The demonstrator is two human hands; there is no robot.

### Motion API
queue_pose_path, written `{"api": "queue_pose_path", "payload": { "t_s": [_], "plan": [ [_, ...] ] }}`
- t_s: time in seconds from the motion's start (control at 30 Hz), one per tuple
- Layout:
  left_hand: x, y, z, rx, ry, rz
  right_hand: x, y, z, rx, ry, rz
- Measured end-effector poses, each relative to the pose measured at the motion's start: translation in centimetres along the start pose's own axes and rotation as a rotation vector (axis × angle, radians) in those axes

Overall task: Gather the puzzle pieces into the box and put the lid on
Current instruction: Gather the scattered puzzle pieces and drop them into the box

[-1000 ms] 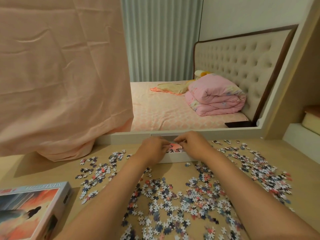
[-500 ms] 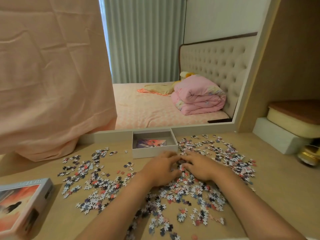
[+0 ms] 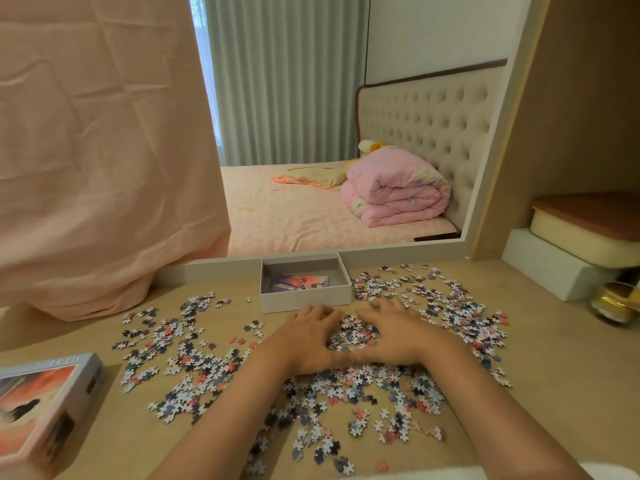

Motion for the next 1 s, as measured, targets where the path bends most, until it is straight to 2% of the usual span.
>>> {"api": "queue_pose_path", "payload": {
  "t_s": [0.13, 0.37, 0.47, 0.6, 0.8, 0.87, 1.0],
  "plan": [
    [0.3, -0.3, -0.7, -0.048, -0.026, -0.029, 0.5, -0.4, -0.5, 0.002, 0.029, 0.018],
    [0.9, -0.5, -0.5, -0.139, 0.218, -0.041, 1.4, -1.2, -0.6, -0.175, -0.048, 0.05],
    [1.2, -0.5, -0.3, -0.149, 0.254, -0.02, 1.9, -1.4, -0.5, -0.18, -0.058, 0.05],
    [1.9, -0.3, 0.0, -0.174, 0.319, -0.005, 1.7, -1.6, -0.7, -0.255, -0.188, -0.013],
    [3.3, -0.5, 0.7, -0.138, 0.416, -0.001, 2.0, -1.9, 0.7, -0.333, -0.341, -0.013],
    [4.0, -0.8, 1.6, -0.197, 0.515, 0.005, 2.3, -2.6, 2.0, -0.388, -0.379, 0.007],
    [5.5, -2.4, 4.7, -0.416, 0.674, 0.06, 3.4, -5.2, 5.0, -0.511, -0.427, 0.075]
  ]
}}
Point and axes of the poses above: each hand's wrist, its own y-axis away from the middle knuckle, its own z-axis out of the back of the hand, x = y × z, the point moved 1 cm from there along -y, towards the middle knuckle, and after that the axes turned 11 degrees about z, right-handed, at the moved point
